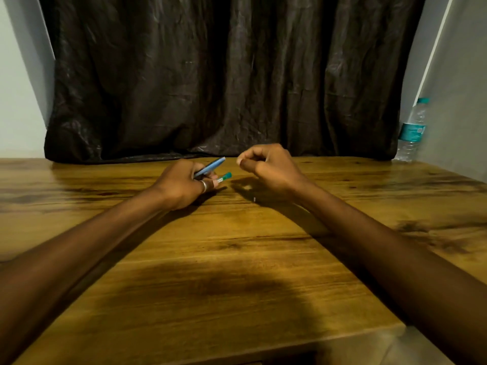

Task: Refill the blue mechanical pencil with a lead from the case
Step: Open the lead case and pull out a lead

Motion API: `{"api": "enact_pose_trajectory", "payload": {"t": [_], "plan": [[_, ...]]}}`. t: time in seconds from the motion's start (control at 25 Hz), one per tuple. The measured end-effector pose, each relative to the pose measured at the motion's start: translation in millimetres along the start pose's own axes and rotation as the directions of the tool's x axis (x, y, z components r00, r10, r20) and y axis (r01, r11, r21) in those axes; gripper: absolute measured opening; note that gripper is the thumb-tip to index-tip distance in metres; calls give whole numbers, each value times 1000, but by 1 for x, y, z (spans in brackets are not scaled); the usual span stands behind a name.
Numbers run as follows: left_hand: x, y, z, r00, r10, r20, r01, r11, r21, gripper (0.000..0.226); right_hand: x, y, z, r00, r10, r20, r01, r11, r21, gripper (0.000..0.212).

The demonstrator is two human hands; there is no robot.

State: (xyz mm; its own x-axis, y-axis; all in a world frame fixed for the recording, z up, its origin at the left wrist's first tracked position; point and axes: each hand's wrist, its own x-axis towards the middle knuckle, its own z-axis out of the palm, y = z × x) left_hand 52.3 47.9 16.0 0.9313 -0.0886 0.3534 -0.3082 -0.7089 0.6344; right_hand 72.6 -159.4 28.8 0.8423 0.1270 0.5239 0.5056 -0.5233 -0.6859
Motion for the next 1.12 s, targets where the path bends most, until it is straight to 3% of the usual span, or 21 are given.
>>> {"api": "enact_pose_trajectory", "payload": {"t": [0.08, 0.16, 0.44, 0.76, 0.96, 1.12], "plan": [[1, -7, -3, 1000, 21, -20, -22, 998, -55, 9, 11, -5, 2, 991, 0, 133, -1, 1000, 5, 9], [2, -11, -4, 998, 45, -36, -49, 991, -121, 4, 16, -4, 3, 985, -17, 173, 7, 998, 59, 14], [3, -7, 2, 989, 147, -22, -148, 984, -101, 12, 6, 4, 1, 985, -44, 165, 10, 980, 199, 23], [2, -5, 1, 990, 144, 7, -143, 986, -83, 9, 5, 6, 6, 988, 3, 152, -45, 961, 273, 22], [0, -1, 0, 992, 124, 9, -123, 989, -83, 16, 2, 6, 6, 990, 18, 140, -57, 959, 277, 22], [-3, -4, -5, 997, 79, -7, -79, 996, -34, 17, 5, 12, -4, 999, 25, 37, -31, 982, 188, 19]]}}
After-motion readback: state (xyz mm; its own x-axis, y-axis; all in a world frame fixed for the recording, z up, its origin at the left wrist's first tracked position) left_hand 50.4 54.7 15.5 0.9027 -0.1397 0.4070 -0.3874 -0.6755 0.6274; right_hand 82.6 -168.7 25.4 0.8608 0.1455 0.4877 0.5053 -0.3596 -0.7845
